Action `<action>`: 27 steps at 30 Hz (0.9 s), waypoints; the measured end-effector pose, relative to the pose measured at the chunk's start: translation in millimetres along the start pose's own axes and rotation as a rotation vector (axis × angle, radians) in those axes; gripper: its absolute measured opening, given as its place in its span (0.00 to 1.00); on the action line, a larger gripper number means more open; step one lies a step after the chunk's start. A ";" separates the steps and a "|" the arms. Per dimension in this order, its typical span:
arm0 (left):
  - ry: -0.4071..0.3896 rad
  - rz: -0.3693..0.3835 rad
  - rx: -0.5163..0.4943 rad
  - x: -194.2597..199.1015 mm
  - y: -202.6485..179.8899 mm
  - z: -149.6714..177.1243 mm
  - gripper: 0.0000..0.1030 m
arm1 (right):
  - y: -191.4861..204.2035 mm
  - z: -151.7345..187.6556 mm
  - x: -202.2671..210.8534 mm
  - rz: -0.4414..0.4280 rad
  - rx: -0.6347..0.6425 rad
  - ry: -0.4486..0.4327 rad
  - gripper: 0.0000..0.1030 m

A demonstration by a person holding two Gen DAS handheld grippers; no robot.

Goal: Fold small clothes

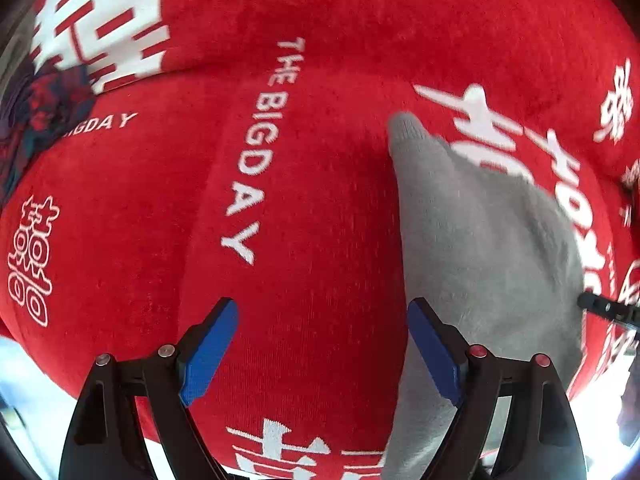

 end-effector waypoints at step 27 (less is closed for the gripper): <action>0.053 -0.007 -0.087 -19.8 -55.5 16.0 0.72 | 3.5 29.7 -10.7 0.099 0.072 0.041 0.12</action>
Point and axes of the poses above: each gripper's, at about its wrist camera, not at the fingertips, and x roughly against the way its jaws point, y to its left, z to its underside, the point moved 7 cm from there along -x, roughly the way its jaws point, and after that the axes turned 2 degrees about z, right-handed, at the moved point
